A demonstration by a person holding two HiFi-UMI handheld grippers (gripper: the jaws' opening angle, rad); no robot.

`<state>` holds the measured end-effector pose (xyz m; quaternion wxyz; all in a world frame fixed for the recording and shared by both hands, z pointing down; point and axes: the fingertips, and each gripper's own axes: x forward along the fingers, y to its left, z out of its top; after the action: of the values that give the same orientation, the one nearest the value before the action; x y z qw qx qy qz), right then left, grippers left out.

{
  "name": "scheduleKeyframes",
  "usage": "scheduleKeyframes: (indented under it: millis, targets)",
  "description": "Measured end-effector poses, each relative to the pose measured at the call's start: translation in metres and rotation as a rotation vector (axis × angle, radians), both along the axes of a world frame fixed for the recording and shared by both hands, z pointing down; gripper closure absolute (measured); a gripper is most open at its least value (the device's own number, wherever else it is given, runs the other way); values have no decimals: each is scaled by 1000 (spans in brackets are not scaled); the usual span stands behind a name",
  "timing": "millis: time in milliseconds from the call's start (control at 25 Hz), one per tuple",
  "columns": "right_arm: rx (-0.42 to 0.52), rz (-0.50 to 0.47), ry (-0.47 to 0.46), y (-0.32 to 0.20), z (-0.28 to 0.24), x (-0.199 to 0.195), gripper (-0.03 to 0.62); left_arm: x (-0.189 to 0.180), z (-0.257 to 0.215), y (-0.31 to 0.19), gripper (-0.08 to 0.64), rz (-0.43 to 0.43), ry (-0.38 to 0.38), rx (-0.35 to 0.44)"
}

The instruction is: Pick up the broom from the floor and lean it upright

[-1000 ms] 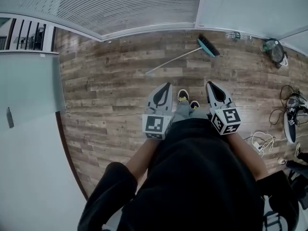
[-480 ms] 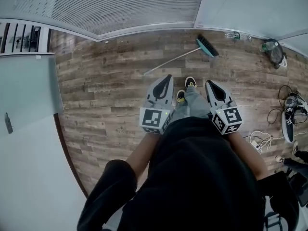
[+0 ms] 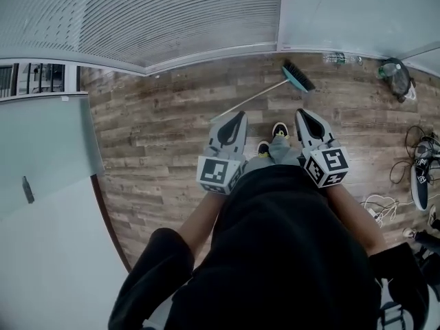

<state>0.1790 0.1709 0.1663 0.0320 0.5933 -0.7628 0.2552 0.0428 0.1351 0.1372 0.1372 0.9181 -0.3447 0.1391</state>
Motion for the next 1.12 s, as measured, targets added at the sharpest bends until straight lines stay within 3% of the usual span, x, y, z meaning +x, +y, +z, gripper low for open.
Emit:
scheduleKeyframes:
  millis: [200, 600, 920, 1120]
  targets:
    - [-15, 4, -36, -16, 11, 18, 578, 17, -1, -19, 540, -4, -36, 8]
    - [-45, -23, -81, -31, 21, 14, 578, 34, -2, -36, 538, -11, -22, -18]
    - [-73, -32, -54, -70, 24, 5, 578, 16, 4, -80, 538, -44, -1, -39]
    - [-77, -84, 32, -118, 26, -9, 578, -16, 11, -125, 540, -105, 40, -42]
